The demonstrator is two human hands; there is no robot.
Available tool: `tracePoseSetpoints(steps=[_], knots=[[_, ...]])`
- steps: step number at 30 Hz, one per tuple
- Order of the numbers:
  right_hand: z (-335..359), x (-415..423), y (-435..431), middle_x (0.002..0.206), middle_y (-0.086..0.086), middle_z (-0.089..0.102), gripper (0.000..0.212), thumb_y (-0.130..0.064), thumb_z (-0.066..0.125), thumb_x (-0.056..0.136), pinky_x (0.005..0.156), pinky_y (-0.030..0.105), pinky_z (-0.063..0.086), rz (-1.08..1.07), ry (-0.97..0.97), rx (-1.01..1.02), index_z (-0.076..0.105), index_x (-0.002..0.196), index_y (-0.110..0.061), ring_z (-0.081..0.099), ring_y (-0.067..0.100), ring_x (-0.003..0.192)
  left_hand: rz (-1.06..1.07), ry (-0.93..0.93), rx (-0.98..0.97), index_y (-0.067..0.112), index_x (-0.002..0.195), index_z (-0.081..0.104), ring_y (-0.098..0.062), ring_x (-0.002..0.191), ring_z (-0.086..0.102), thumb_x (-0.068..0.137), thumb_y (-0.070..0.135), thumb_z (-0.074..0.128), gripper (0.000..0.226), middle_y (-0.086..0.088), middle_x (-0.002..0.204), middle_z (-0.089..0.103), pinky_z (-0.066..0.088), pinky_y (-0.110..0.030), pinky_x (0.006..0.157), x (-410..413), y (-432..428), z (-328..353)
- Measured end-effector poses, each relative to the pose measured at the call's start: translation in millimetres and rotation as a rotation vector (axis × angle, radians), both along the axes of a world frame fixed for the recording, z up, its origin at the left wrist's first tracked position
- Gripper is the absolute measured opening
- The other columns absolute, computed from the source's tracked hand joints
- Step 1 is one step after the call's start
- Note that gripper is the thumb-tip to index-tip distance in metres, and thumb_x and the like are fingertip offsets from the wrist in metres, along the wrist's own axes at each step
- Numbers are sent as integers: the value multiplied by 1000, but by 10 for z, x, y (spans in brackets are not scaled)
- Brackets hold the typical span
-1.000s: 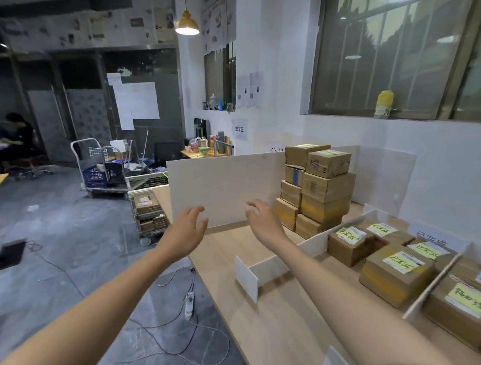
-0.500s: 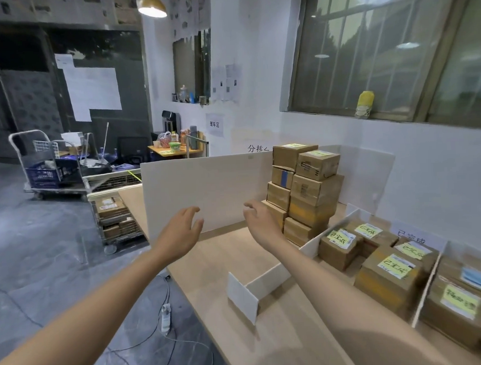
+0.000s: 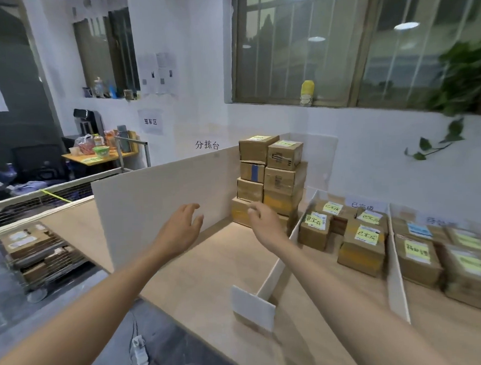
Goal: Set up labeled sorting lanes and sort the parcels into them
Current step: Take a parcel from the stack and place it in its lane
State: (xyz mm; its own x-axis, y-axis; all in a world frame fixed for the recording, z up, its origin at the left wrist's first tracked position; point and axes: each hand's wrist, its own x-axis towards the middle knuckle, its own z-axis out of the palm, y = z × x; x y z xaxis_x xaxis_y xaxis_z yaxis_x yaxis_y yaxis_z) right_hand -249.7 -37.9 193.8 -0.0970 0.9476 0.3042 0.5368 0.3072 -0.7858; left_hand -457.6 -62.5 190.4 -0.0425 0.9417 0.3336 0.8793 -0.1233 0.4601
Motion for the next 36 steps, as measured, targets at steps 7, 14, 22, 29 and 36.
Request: tracePoseSetpoints(steps=[7,14,22,29,36], knots=[[-51,-38,160,124,1,60,35,-26,38,97,96,35,44,-121,-30,-35,59,123,-17,53,20,116,-102,-29,-11,9,139,40,-27,131,41,100,28,39,44,-11,144,41,32,-35,104,14,346,-64],[-63,112,561,125,2,58,33,-21,37,100,89,27,38,-177,-55,-16,57,124,-13,49,13,108,-193,-71,-8,9,138,41,-24,131,40,101,30,37,42,-8,142,43,32,-33,103,223,827,-70],[99,325,1513,129,0,55,32,-24,37,101,89,23,36,-204,-26,31,55,127,-17,49,14,115,-214,-45,25,11,139,39,-23,130,41,102,30,35,42,-8,143,43,34,-33,101,467,1726,157],[65,593,2230,135,0,53,36,-26,37,102,96,26,38,-240,-10,10,51,134,-18,47,15,123,-226,-50,14,9,141,38,-21,133,38,101,31,36,46,-8,144,41,30,-32,106,680,2456,186],[-18,853,2591,131,-1,56,34,-27,38,101,97,29,43,-279,-23,6,54,130,-19,50,16,121,-275,-71,30,8,141,39,-20,133,38,101,28,38,44,-9,144,41,30,-31,108,987,2888,202]])
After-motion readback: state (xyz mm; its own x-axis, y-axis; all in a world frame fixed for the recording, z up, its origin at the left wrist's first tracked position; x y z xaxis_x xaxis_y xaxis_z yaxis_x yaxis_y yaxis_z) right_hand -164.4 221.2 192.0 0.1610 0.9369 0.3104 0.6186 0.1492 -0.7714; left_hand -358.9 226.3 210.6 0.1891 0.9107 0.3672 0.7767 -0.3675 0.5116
